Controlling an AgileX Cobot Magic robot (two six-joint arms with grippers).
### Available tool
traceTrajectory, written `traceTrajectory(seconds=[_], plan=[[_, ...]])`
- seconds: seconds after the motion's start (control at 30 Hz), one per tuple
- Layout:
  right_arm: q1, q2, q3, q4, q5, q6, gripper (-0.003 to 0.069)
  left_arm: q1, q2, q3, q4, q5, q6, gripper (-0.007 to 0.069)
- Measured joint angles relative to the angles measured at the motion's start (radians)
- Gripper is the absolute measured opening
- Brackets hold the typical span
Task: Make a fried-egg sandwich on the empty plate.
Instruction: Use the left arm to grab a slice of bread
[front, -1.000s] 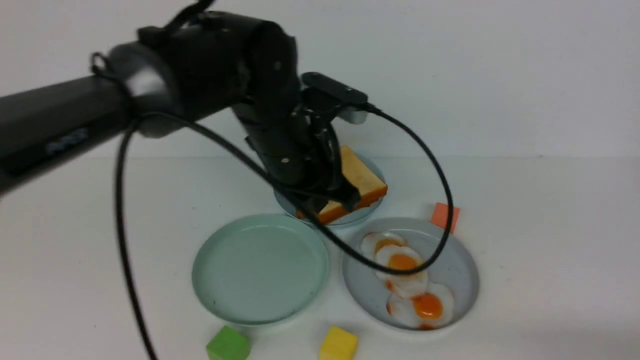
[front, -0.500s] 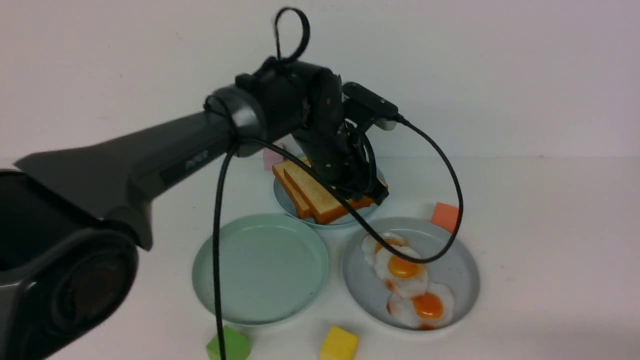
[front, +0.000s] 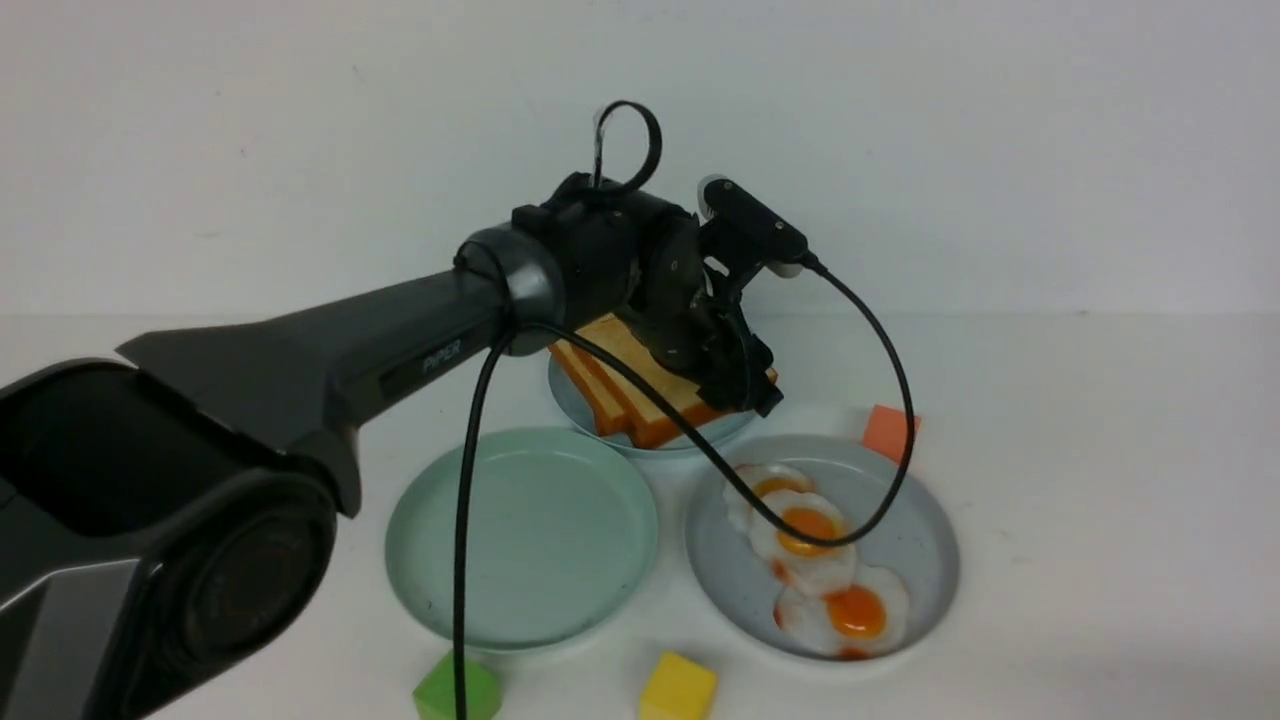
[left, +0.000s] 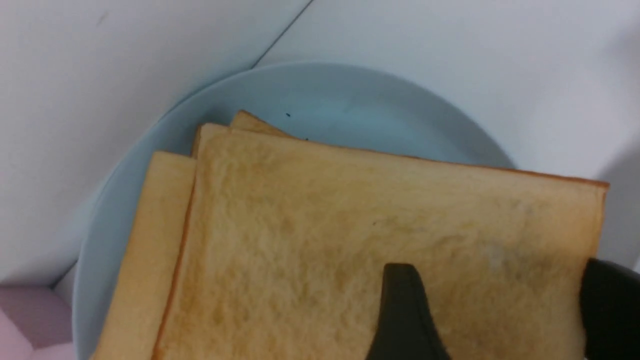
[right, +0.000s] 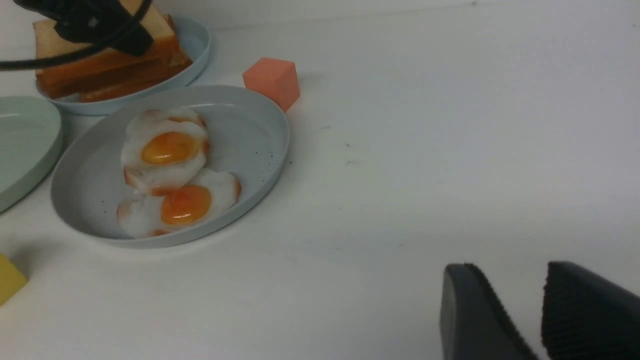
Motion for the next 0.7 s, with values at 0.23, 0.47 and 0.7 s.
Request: traceTrajectory(seconds=[0.23, 0.47, 0.7], plan=[[0.0, 0.0, 0.0, 0.0, 0.0, 0.0, 0.0241, -0.003, -0.01, 0.0, 0.022, 0.006, 0.0, 0.045], [0.0, 0.0, 0.0, -0.001, 0.0, 0.0, 0.0241, -0.003, -0.057, 0.0, 0.038, 0.073, 0.0, 0.045], [0.0, 0.0, 0.0, 0.0, 0.0, 0.0, 0.0241, -0.003, -0.09, 0.0, 0.027, 0.201, -0.001, 0.045]])
